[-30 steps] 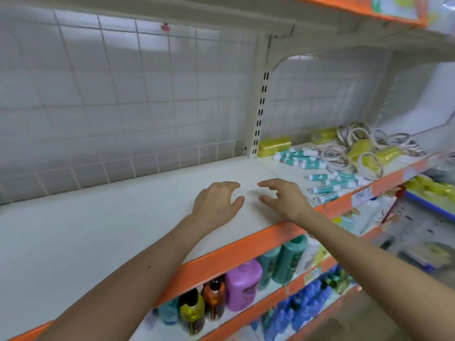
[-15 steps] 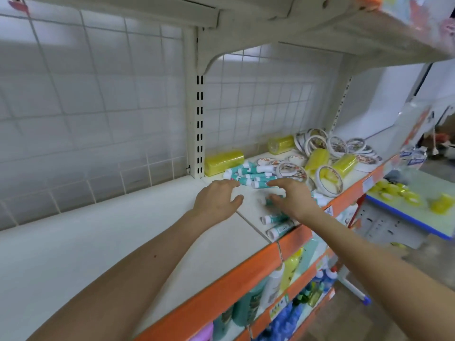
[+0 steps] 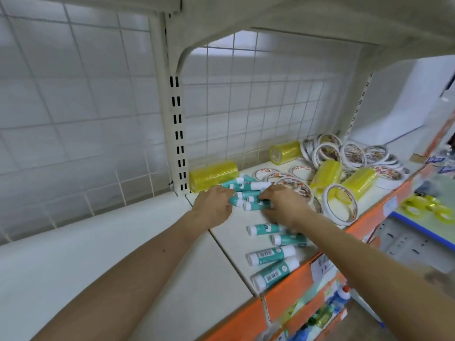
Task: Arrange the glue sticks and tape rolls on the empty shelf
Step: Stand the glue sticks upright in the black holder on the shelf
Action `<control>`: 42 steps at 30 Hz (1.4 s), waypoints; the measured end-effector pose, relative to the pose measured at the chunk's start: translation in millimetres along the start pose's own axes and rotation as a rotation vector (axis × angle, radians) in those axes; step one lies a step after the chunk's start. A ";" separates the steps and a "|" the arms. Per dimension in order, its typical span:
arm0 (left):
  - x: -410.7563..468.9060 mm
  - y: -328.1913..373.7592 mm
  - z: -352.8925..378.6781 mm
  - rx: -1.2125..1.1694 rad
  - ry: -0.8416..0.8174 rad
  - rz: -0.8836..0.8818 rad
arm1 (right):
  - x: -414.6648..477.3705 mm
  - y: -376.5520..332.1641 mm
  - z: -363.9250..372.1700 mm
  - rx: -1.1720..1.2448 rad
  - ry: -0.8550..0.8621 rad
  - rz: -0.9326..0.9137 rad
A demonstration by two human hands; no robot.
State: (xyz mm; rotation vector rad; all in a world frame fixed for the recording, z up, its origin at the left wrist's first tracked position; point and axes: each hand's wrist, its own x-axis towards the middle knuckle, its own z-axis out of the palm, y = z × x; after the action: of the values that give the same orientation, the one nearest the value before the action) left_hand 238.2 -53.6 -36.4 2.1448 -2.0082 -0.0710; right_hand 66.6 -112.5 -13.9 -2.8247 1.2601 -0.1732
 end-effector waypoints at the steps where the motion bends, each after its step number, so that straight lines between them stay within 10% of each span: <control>1: 3.4 0.9 3.7 0.018 -0.010 -0.012 | 1.9 3.1 1.6 -0.014 0.004 -0.018; 15: -45.0 -27.5 -27.9 0.050 0.197 -0.306 | 28.0 -21.6 -6.1 0.194 0.120 -0.292; 42: -475.3 -226.5 -92.7 0.150 0.252 -0.721 | -87.9 -440.6 44.5 0.408 0.038 -0.609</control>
State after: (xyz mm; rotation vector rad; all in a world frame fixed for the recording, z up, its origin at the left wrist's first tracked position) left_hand 441.2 440.9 -35.1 2.6981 -1.0634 0.2375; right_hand 339.2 247.0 -27.8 -2.7338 0.2750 -0.4431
